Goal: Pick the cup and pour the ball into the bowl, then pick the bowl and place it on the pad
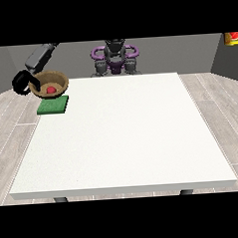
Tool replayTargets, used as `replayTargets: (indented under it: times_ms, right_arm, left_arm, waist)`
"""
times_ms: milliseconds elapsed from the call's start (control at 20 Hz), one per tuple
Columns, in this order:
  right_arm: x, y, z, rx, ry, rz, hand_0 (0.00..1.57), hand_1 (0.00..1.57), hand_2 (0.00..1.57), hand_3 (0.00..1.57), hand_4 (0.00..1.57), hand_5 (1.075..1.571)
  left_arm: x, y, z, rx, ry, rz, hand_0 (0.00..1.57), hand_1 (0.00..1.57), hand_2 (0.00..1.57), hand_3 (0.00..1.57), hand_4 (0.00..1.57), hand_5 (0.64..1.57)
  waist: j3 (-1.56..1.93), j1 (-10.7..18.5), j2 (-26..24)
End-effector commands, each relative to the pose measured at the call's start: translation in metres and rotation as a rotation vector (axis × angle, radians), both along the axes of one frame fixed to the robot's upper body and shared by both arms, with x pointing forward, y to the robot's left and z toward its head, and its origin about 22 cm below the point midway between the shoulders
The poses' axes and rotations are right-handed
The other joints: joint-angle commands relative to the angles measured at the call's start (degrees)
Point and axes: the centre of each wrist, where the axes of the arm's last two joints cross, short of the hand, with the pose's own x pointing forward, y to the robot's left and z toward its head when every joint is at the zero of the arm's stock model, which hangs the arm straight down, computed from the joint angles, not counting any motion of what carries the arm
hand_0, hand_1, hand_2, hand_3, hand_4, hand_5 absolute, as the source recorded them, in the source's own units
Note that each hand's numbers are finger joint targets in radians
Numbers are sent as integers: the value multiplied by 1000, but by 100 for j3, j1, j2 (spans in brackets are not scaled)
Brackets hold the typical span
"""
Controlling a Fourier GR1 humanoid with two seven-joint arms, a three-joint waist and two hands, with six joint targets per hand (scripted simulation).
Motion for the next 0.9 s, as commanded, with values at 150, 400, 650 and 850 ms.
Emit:
replayTargets:
  times_ms: [150, 400, 650, 850]
  right_arm:
    - [14, -2, 27, 39, -109, -18, 1463, 1463, 1413, 835, 0, 1532]
    - [21, 5, 24, -9, -164, -37, 1385, 1385, 1336, 721, 0, 1536]
    - [34, 21, 29, -66, -65, 51, 194, 194, 412, 787, 0, 1454]
    - [22, 18, 0, -69, 19, 94, 0, 0, 0, 0, 0, 1407]
  left_arm:
    - [-14, 22, 11, 19, -71, 50, 0, 0, 0, 0, 1185, 1563]
    - [-15, 24, 45, 15, -103, 2, 0, 0, 0, 0, 1191, 1564]
    - [-8, 18, 25, 25, -92, 19, 0, 0, 0, 0, 1194, 1569]
    - [-4, 3, 27, 21, -47, -5, 0, 0, 0, 0, 1206, 1569]
  waist:
    - [-1, 58, 419]
    - [5, 137, 662]
    - [0, 152, 503]
    - [6, 165, 102]
